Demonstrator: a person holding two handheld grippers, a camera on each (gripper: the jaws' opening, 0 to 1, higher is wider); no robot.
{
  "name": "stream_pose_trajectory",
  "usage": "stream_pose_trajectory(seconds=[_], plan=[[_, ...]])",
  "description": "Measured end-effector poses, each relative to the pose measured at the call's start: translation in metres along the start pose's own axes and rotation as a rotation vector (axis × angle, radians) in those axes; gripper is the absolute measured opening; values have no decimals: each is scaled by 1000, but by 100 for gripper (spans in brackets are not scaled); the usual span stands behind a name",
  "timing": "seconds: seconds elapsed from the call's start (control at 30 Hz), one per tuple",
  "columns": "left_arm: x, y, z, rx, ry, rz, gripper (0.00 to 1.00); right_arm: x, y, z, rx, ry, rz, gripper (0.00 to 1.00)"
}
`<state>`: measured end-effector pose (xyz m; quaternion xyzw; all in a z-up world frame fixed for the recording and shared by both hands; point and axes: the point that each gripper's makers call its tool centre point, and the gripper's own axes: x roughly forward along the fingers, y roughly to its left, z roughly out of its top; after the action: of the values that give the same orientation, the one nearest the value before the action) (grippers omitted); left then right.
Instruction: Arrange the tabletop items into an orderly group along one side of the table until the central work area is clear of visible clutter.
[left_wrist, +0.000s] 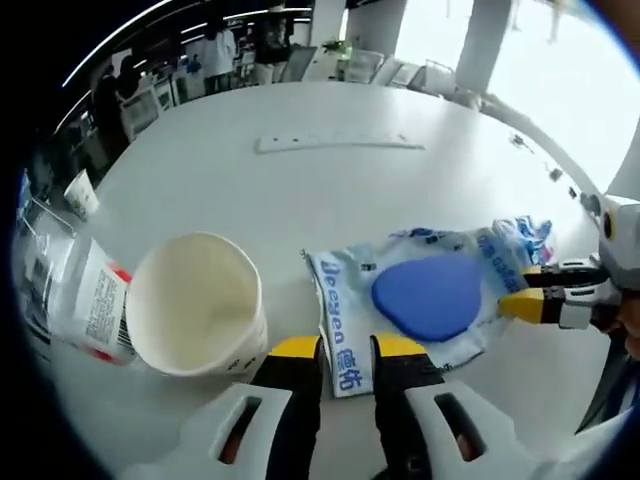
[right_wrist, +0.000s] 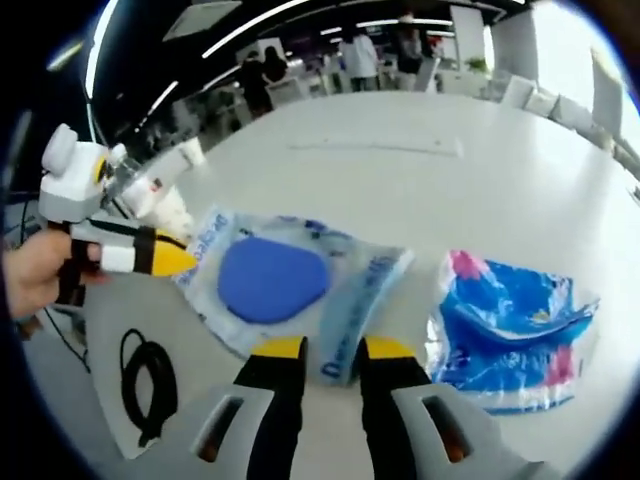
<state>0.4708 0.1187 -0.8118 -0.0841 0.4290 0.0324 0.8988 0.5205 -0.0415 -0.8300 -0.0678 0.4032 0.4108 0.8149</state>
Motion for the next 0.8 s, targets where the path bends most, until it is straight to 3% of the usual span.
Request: stream_pose_trajectory(seconds=[0.27, 0.47, 0.57, 0.8], plan=[[-9, -9, 8, -34, -66, -39, 20, -3, 8, 3, -42, -14, 22, 35], [-17, -14, 12, -48, -92, -58, 20, -7, 9, 4, -74, -16, 14, 37], [-25, -24, 23, -57, -166, -118, 22, -7, 9, 6, -77, -23, 10, 44], [-37, -23, 19, -63, -177, -121, 22, -11, 15, 11, -114, -27, 2, 47]])
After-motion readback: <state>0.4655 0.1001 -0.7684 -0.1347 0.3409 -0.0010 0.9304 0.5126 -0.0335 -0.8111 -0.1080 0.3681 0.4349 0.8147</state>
